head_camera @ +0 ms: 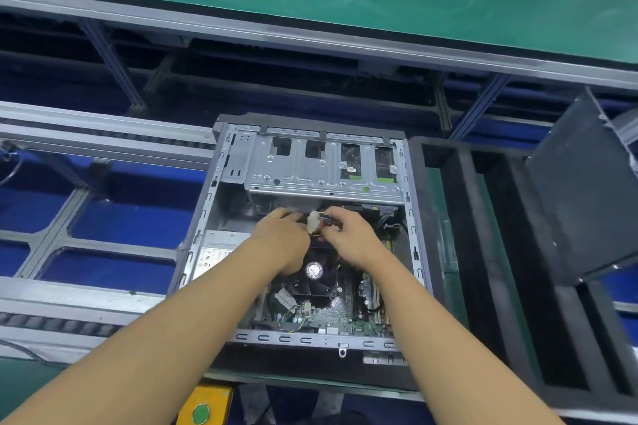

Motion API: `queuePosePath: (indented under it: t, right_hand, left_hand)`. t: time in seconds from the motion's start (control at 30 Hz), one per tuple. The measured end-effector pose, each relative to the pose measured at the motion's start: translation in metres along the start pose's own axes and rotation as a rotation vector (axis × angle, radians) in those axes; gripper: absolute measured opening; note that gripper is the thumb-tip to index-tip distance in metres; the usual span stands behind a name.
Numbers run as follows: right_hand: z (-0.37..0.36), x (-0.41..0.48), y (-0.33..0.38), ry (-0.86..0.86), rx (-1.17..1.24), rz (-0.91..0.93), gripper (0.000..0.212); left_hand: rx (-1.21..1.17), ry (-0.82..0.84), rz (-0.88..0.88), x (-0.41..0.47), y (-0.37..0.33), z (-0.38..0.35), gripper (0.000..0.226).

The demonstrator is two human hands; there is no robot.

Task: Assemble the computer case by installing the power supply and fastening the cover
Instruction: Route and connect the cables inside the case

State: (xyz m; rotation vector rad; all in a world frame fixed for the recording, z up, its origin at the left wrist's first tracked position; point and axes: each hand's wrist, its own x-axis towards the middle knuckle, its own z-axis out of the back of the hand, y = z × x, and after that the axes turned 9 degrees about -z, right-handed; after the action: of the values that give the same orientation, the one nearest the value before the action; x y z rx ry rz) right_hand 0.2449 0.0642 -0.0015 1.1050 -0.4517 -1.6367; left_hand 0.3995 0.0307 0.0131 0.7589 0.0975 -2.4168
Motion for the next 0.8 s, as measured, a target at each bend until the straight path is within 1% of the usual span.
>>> queuePosePath:
  t: [0.03,0.1,0.17,0.2,0.27,0.33,0.4,0.47,0.53,0.63,0.7,0.8]
  right_hand:
    - [0.001,0.002,-0.001,-0.035,0.02,-0.037,0.023]
    - [0.0,0.002,-0.003,-0.028,0.09,-0.099,0.026]
    - [-0.003,0.003,-0.004,-0.026,0.166,-0.151,0.027]
    - [-0.005,0.003,-0.004,-0.029,0.198,-0.161,0.029]
    - [-0.008,0.003,-0.003,-0.002,0.252,-0.155,0.036]
    - [-0.011,0.002,-0.003,0.04,0.252,-0.145,0.038]
    - [-0.011,0.0,-0.005,0.05,0.191,-0.143,0.036]
    - [-0.011,-0.001,-0.008,0.046,0.109,-0.138,0.039]
    - [-0.011,-0.001,-0.01,0.038,0.051,-0.117,0.039]
    - [-0.013,-0.003,-0.009,0.012,0.0,-0.065,0.024]
    - [-0.013,-0.001,-0.009,-0.026,-0.034,-0.046,0.017]
    - [-0.015,0.003,-0.012,-0.078,-0.05,-0.032,0.022]
  left_hand:
    - [-0.037,0.0,0.03,0.0,0.004,0.001,0.04]
    - [-0.152,-0.037,0.101,0.001,0.013,0.006,0.032]
    - [-0.412,-0.121,0.149,0.003,0.018,0.008,0.019]
    - [-0.539,-0.147,0.146,0.006,0.02,0.007,0.023]
    - [-0.697,-0.152,0.106,0.011,0.025,0.007,0.033]
    - [-0.809,-0.163,0.097,0.017,0.032,0.006,0.027]
    - [-0.915,-0.141,0.061,0.024,0.04,0.002,0.02]
    - [-0.939,-0.104,-0.002,0.026,0.046,-0.002,0.019]
    - [-0.904,-0.098,-0.048,0.028,0.051,-0.006,0.014]
    - [-0.831,-0.09,-0.081,0.03,0.056,-0.009,0.008]
    - [-0.797,-0.086,-0.08,0.031,0.059,-0.011,0.017]
    - [-0.775,-0.066,-0.086,0.033,0.065,-0.012,0.019]
